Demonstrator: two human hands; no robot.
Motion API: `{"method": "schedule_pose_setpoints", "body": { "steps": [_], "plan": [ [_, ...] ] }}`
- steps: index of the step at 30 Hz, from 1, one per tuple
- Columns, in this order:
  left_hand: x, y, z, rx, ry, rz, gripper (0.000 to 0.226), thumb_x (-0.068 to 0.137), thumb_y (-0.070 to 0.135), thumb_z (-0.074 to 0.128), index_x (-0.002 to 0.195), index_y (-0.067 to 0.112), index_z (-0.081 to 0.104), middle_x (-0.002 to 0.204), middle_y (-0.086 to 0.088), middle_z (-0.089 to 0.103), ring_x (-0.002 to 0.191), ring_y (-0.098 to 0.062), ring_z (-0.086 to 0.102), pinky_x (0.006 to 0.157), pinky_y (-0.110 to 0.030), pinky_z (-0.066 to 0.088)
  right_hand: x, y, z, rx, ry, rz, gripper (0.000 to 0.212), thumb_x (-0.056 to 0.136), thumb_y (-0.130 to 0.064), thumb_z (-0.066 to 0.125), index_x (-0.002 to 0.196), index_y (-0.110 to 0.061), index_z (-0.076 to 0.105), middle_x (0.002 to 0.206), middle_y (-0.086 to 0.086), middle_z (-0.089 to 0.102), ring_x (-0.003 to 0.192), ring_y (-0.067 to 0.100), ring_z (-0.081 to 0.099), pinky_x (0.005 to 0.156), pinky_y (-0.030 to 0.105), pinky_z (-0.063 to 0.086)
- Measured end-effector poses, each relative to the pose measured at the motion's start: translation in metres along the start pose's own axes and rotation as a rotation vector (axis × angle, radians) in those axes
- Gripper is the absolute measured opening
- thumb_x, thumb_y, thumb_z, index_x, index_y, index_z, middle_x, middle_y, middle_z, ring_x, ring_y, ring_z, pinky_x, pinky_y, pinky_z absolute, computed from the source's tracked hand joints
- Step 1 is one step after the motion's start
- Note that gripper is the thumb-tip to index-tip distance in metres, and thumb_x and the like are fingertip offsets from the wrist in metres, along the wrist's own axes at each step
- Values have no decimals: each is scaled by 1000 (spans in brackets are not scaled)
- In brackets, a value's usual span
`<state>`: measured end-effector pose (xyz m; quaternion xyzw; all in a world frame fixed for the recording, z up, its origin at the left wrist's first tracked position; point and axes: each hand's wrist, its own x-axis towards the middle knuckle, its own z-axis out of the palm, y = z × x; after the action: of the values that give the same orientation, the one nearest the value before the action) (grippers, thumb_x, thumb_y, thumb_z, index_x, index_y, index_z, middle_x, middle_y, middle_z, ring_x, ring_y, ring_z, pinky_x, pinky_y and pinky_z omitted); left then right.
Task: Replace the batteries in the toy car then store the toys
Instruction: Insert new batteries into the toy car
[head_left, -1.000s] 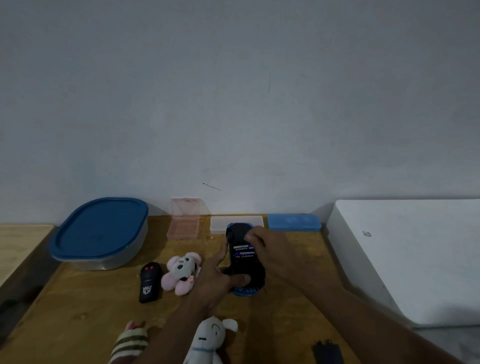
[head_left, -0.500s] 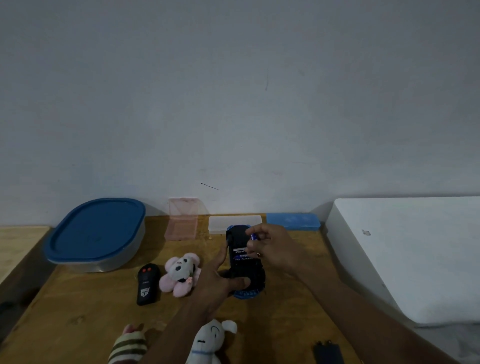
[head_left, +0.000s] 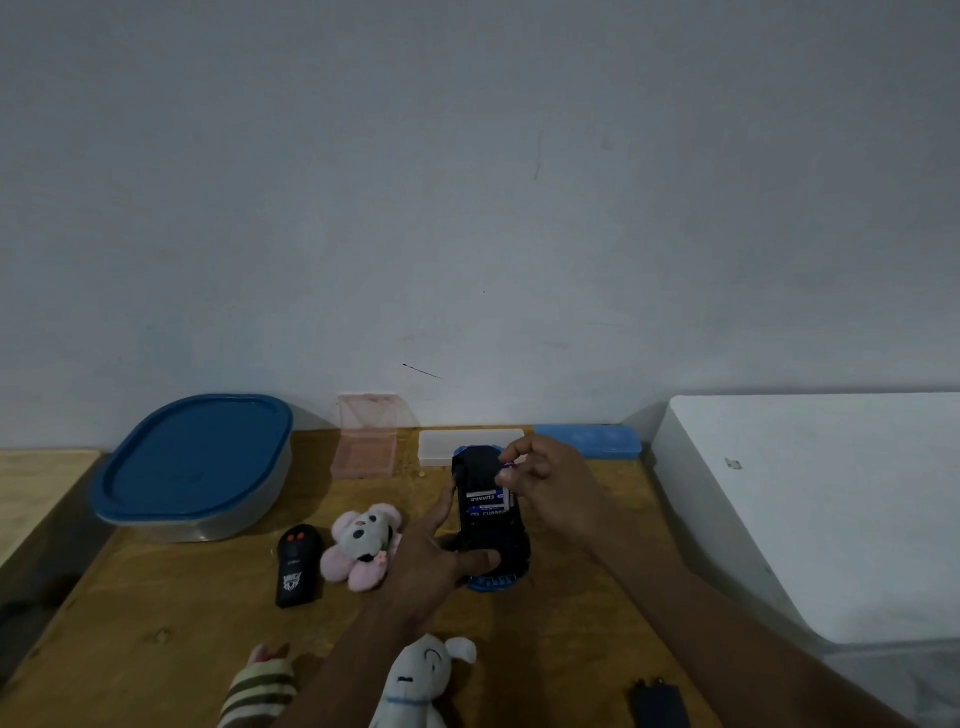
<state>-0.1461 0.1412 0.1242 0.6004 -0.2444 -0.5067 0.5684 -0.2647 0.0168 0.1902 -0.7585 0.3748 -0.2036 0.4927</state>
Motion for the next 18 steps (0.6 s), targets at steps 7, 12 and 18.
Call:
{"method": "schedule_pose_setpoints", "body": {
  "steps": [7, 12, 18],
  "plan": [
    [0, -1, 2, -46, 27, -8, 105, 68, -10, 77, 145, 41, 27, 111, -16, 70, 106, -32, 65, 94, -54, 50, -8, 14, 14, -131, 160, 117, 17, 79, -23, 75, 91, -15, 66, 88, -1, 69, 68, 9, 69, 66, 27, 60],
    [-1, 0, 2, -21, 33, -5, 105, 68, -7, 79, 145, 42, 28, 111, -15, 70, 106, -31, 65, 93, -53, 52, -15, 10, 21, -309, 171, 76, 11, 81, -26, 73, 86, -17, 72, 83, -8, 66, 67, -1, 56, 56, 7, 41],
    [-4, 0, -1, 38, 38, 8, 105, 67, -7, 79, 145, 42, 28, 109, -12, 72, 105, -27, 66, 93, -51, 52, -15, 6, 18, -440, 78, 98, 10, 84, -23, 69, 91, -17, 74, 101, -1, 71, 85, 6, 62, 59, 5, 38]
  ]
}}
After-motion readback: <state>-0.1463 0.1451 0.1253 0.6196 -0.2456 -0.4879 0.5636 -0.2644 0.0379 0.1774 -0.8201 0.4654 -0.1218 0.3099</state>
